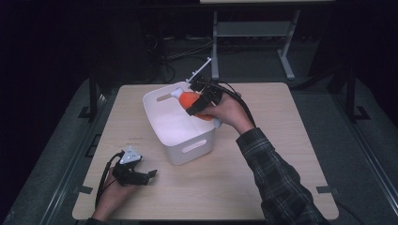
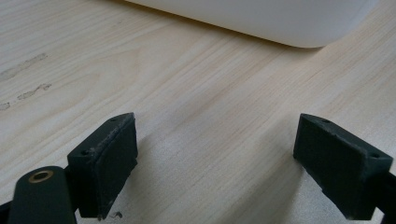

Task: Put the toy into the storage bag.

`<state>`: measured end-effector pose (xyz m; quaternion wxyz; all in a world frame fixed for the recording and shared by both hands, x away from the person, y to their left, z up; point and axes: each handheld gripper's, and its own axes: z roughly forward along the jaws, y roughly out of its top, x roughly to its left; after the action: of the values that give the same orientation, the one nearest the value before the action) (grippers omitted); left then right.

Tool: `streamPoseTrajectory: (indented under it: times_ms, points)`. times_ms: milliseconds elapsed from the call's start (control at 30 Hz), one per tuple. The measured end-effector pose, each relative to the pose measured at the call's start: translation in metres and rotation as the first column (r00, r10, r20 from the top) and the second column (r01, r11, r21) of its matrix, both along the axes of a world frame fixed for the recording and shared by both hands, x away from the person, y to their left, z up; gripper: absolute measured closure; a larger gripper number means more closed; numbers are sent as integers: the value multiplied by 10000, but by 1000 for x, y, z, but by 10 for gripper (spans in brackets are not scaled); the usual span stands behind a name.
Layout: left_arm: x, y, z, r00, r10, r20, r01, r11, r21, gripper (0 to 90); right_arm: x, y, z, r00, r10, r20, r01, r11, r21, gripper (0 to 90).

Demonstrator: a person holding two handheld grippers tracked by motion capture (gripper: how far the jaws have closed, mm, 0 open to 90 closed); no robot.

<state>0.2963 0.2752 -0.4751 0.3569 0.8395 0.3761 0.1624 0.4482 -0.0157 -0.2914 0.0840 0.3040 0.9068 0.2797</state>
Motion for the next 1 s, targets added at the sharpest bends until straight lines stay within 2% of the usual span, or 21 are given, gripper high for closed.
streamPoseTrajectory:
  times_ms: [467, 667, 867, 1000]
  points:
    - [0, 0, 0, 10000, 0, -16, 0, 10000, 1, 129, 14, 28, -16, 9998, -146, -97, 142, 9992, -371, 224]
    - [0, 0, 0, 10000, 0, -19, 0, 10000, -6, 129, 16, 36, -19, 9997, -174, -155, 168, 9992, -372, 224]
    - [0, 0, 0, 10000, 6, -1, -6, 10000, -11, 129, 15, 43, -26, 9996, -145, -229, 129, 9976, -677, 224]
    - [0, 0, 0, 10000, 8, 1, -8, 10000, -12, 129, 15, 46, -29, 9995, -130, -291, 109, 9974, -707, 224]
